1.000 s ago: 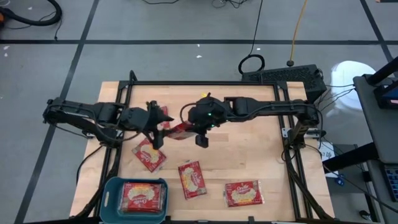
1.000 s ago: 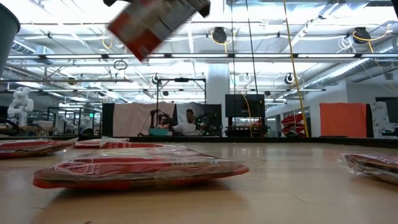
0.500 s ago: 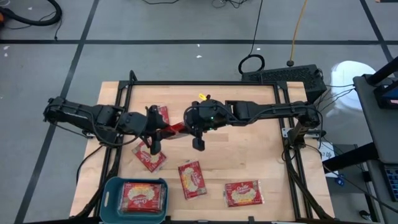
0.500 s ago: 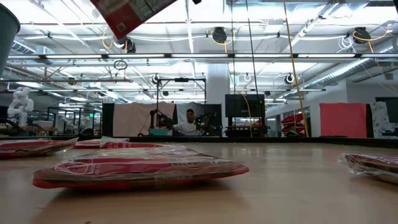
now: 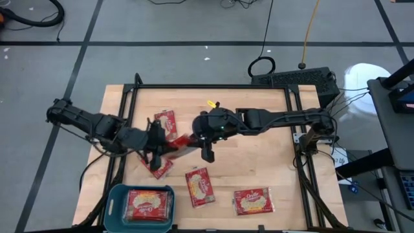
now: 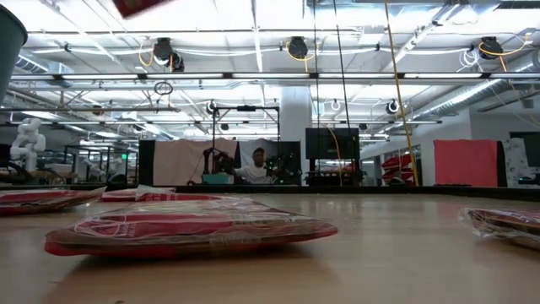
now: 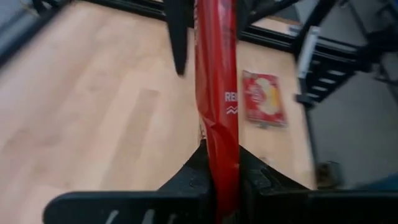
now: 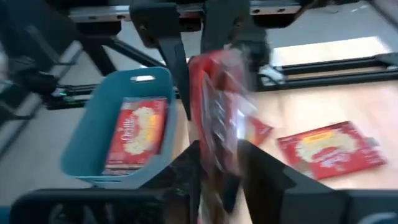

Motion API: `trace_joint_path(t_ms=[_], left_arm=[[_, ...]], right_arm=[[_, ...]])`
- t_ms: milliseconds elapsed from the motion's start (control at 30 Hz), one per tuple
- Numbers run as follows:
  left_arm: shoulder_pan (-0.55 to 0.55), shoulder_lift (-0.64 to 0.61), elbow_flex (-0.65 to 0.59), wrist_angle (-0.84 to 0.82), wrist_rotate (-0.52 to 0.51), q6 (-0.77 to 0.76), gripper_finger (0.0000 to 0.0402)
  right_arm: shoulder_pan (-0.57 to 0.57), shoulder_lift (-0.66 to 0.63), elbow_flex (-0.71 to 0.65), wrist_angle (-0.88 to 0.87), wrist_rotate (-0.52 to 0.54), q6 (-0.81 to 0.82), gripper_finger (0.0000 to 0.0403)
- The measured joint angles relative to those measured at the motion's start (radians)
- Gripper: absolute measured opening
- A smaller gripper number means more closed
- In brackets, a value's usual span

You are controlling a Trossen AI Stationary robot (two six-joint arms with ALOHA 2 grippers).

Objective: Sort popcorn bags into baskets
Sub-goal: Put the popcorn sachet into the bin

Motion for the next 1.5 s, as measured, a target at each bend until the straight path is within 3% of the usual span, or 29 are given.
trace_joint_path(t_ms=[133,367,667,767,1200,1333,1500], left_arm=[[-0.091,0.001,0.02,-0.04,0.004,-0.108,0.002],[-0.287,0.038,0.118,-0.261,0.023,-0.321,0.0022],[-0.463,0.225,0.311,-0.484,0.036,-0.54,0.0021],[-0.499,0.299,0.352,-0.514,0.085,-0.589,0.0023],[-0.58,0.509,0.373,-0.558,0.128,-0.683,0.0022],[-0.579,0.535,0.371,-0.662,0.089,-0.62,0.0022],[-0.562,0.536,0.316,-0.667,0.062,-0.556,0.0032]], right_arm=[[0.008,-0.01,0.0,-0.057,-0.085,0.025,0.0117],[0.019,-0.021,0.0,-0.182,-0.08,-0.011,0.0124],[0.032,-0.049,0.0,-0.378,-0.085,0.011,0.0123],[0.051,-0.067,0.0,-0.446,-0.084,0.028,0.0123],[0.111,-0.072,0.0,-0.472,-0.076,0.037,0.0123],[0.112,-0.072,0.0,-0.472,-0.078,0.059,0.0123],[0.121,-0.072,-0.01,-0.48,-0.054,0.07,0.0123]])
